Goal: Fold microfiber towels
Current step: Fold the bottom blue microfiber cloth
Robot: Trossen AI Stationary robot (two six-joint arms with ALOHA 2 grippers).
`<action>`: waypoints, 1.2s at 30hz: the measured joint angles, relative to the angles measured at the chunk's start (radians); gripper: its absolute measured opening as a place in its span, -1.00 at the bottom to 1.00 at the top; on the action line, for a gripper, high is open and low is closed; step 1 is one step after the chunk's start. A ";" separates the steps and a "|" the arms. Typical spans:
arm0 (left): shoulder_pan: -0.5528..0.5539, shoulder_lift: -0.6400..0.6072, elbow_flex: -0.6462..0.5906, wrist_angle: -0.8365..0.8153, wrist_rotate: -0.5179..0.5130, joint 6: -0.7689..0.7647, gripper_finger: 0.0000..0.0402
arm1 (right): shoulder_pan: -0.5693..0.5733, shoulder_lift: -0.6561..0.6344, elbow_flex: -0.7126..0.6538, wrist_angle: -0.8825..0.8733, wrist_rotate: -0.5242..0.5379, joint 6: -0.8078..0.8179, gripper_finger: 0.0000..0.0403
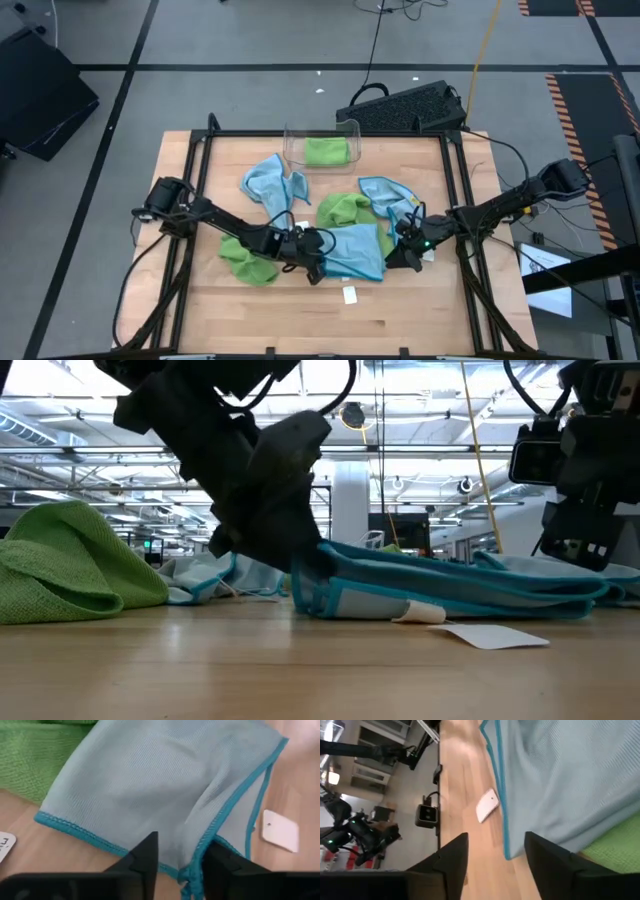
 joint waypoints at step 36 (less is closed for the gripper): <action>0.315 -0.119 0.003 -0.148 0.357 0.251 0.69 | -0.370 -0.003 0.223 -0.420 -0.244 0.153 -0.01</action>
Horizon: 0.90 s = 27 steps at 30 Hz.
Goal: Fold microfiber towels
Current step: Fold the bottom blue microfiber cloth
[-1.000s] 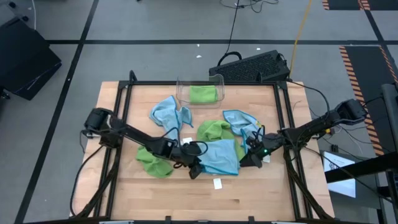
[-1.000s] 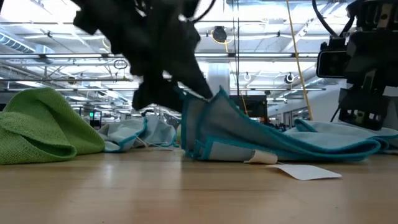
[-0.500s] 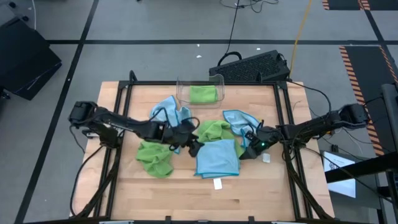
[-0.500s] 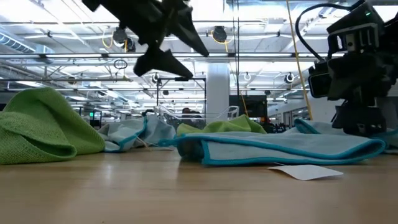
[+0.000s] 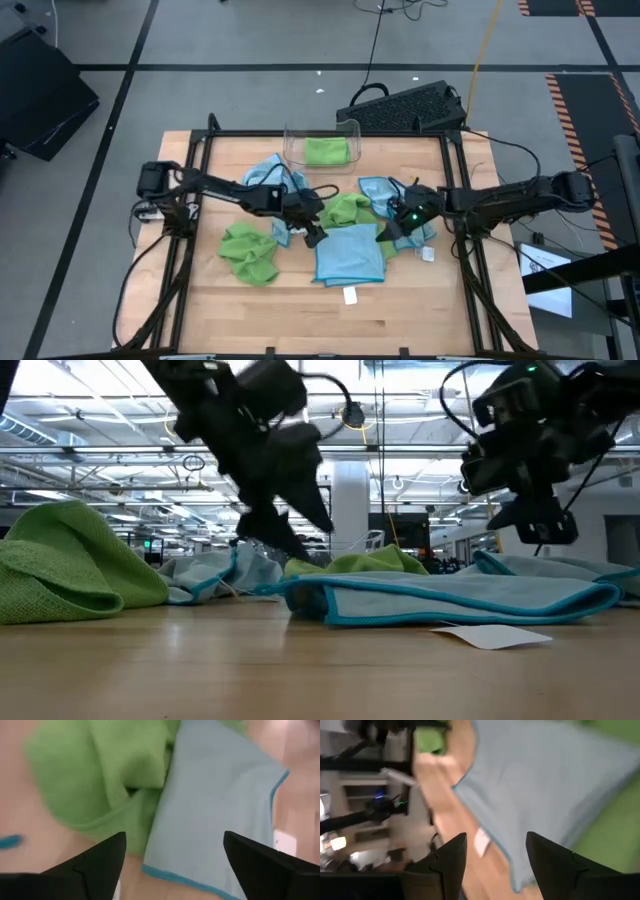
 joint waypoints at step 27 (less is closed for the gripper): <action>-0.001 0.137 -0.001 0.041 0.096 0.047 -0.26 | -0.235 0.394 0.113 -0.052 -0.093 -0.294 0.57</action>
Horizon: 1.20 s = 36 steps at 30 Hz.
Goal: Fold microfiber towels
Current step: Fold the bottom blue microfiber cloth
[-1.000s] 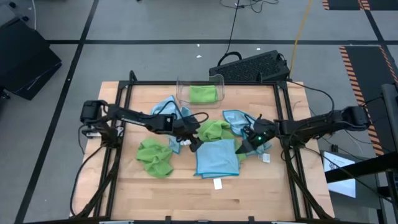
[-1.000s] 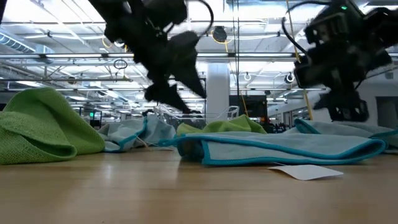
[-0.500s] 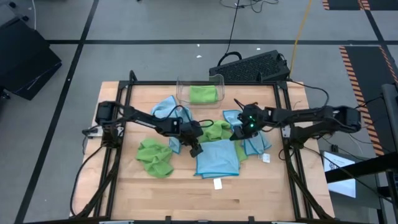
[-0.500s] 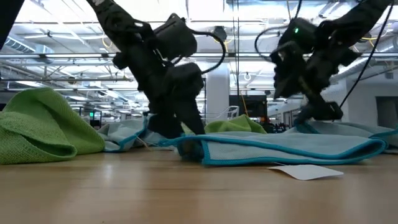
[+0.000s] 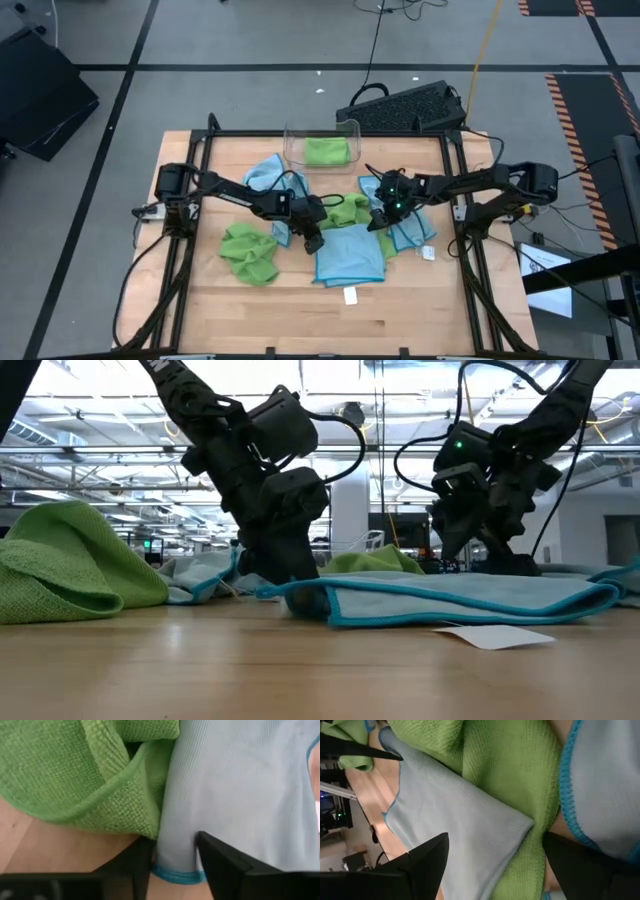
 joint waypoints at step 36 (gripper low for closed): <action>-0.007 -0.068 -0.002 -0.126 0.041 0.040 -0.69 | -0.020 0.004 0.022 0.139 -0.041 -0.089 0.32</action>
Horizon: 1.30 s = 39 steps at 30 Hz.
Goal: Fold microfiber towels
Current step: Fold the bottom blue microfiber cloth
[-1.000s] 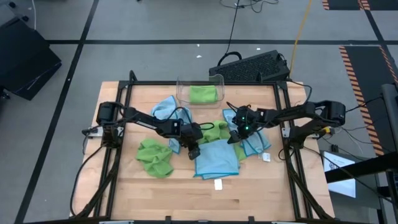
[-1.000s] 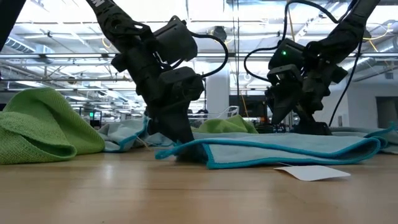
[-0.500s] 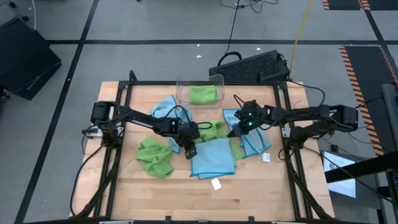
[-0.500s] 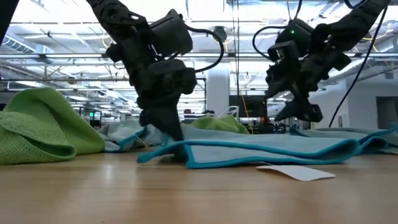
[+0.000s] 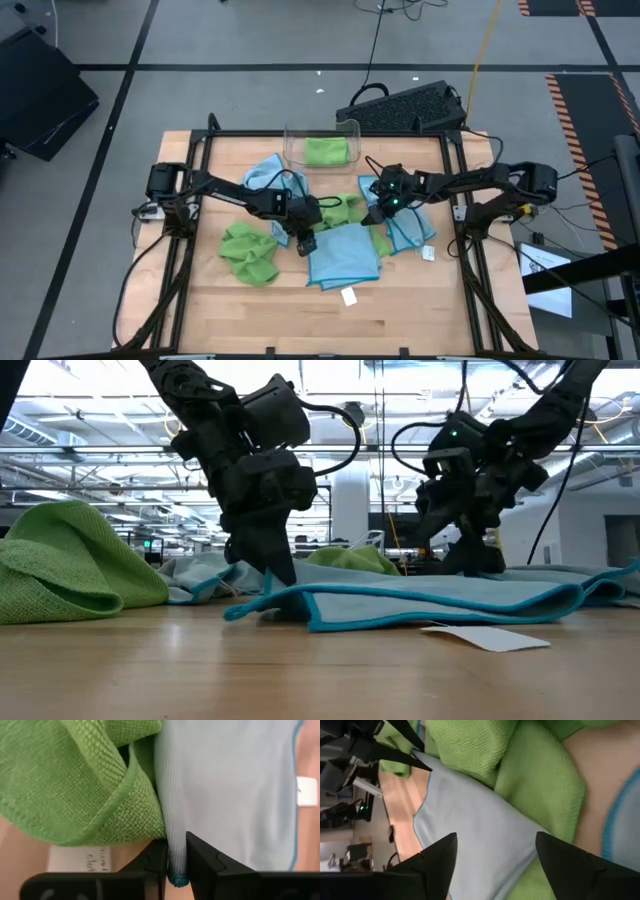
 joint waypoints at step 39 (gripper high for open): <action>-0.007 0.000 0.001 0.000 -0.079 0.037 -0.70 | 0.039 0.189 0.071 -0.060 -0.058 -0.482 -0.42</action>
